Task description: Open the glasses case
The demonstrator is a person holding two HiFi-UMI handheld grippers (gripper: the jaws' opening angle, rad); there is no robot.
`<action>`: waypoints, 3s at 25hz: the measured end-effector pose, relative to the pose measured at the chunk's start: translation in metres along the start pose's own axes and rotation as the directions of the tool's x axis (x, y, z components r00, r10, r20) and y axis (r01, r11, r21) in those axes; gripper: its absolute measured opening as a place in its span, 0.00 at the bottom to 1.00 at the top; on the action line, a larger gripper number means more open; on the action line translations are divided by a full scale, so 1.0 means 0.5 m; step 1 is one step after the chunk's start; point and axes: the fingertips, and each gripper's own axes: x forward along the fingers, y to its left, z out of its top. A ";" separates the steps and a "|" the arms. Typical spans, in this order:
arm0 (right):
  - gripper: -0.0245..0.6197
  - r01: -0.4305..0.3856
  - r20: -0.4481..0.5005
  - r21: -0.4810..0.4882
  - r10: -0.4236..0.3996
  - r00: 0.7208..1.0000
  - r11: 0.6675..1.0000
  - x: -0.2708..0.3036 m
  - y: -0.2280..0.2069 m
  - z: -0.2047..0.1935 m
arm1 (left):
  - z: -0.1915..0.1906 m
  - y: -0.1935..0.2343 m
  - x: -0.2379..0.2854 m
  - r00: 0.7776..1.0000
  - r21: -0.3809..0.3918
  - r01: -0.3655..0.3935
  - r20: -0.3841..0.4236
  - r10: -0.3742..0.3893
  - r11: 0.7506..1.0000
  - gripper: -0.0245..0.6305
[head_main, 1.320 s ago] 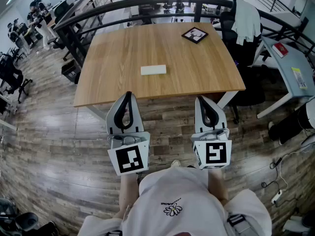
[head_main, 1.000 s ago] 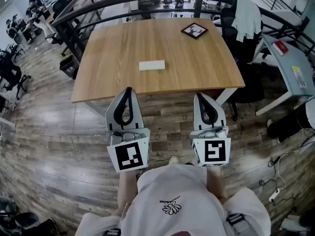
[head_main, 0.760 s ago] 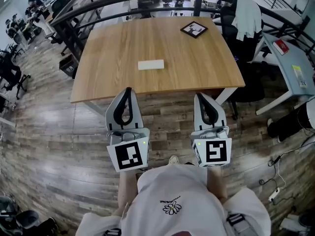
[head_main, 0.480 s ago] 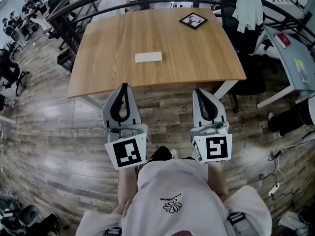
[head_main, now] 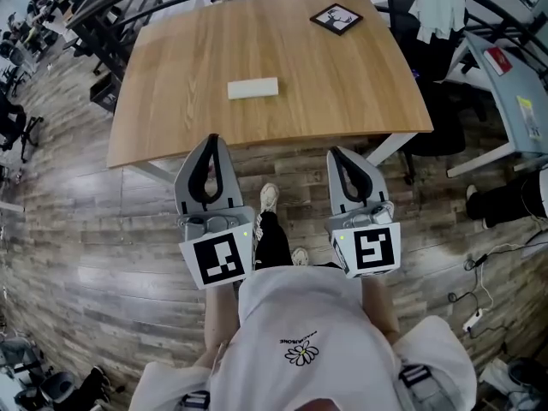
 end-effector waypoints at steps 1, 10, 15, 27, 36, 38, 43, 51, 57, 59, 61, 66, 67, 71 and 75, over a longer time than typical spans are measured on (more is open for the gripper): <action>0.05 0.003 -0.003 0.000 -0.003 1.000 1.000 0.014 -0.006 -0.005 | -0.007 0.000 0.017 1.000 0.000 0.005 0.000 -0.005 1.000 0.06; 0.05 0.022 -0.009 -0.004 -0.022 1.000 1.000 0.224 -0.060 -0.028 | -0.094 0.058 0.222 0.999 -0.044 0.041 -0.017 -0.042 0.998 0.06; 0.05 0.052 -0.008 -0.025 -0.052 0.999 0.998 0.385 -0.104 -0.009 | -0.131 0.100 0.387 0.994 -0.059 0.109 -0.011 -0.110 0.992 0.06; 0.05 0.146 -0.088 -0.005 -0.146 0.985 0.989 0.634 -0.177 -0.013 | -0.188 0.162 0.660 0.961 -0.065 0.271 -0.036 -0.273 0.960 0.06; 0.05 0.108 -0.108 0.012 -0.106 0.988 0.994 0.679 -0.206 -0.040 | -0.206 0.151 0.710 0.948 0.056 0.314 -0.078 -0.310 0.948 0.07; 0.05 0.081 -0.101 0.008 -0.080 0.992 0.997 0.687 -0.209 -0.041 | -0.208 0.151 0.715 0.949 0.067 0.309 -0.083 -0.303 0.949 0.07; 0.05 -0.018 -0.125 0.020 0.021 0.992 1.000 0.691 -0.208 -0.077 | -0.242 0.092 0.709 0.892 0.164 0.445 -0.161 -0.422 0.880 0.07; 0.24 -0.294 -0.310 0.081 0.304 0.901 0.952 0.649 -0.135 -0.241 | -0.482 -0.095 0.576 0.511 0.269 0.857 -0.547 -0.663 0.439 0.38; 0.26 -0.429 -0.457 0.052 0.403 0.793 0.902 0.595 -0.085 -0.385 | -0.648 -0.144 0.511 0.321 0.288 0.946 -0.756 -0.571 0.151 0.40; 0.26 -0.485 -0.503 0.059 0.446 0.740 0.872 0.579 -0.058 -0.426 | -0.679 -0.150 0.503 0.284 0.266 0.957 -0.786 -0.549 0.116 0.40; 0.28 -0.531 -0.541 0.074 0.481 0.690 0.844 0.571 -0.035 -0.465 | -0.703 -0.155 0.498 0.253 0.243 0.966 -0.811 -0.528 0.090 0.40; 0.29 -0.602 -0.615 0.102 0.525 0.588 0.792 0.569 -0.004 -0.554 | -0.743 -0.167 0.486 0.197 0.211 0.977 -0.847 -0.494 0.028 0.40; 0.29 -0.614 -0.630 0.104 0.530 0.568 0.782 0.570 0.003 -0.572 | -0.751 -0.165 0.483 0.193 0.212 0.977 -0.854 -0.484 0.016 0.40; 0.29 -0.643 -0.665 0.105 0.535 0.522 0.758 0.571 0.023 -0.621 | -0.778 -0.157 0.478 0.212 0.249 0.968 -0.874 -0.437 -0.027 0.41; 0.29 -0.628 -0.665 0.146 0.546 0.510 0.764 0.571 0.023 -0.635 | -0.781 -0.168 0.478 0.236 0.276 0.961 -0.866 -0.441 -0.027 0.41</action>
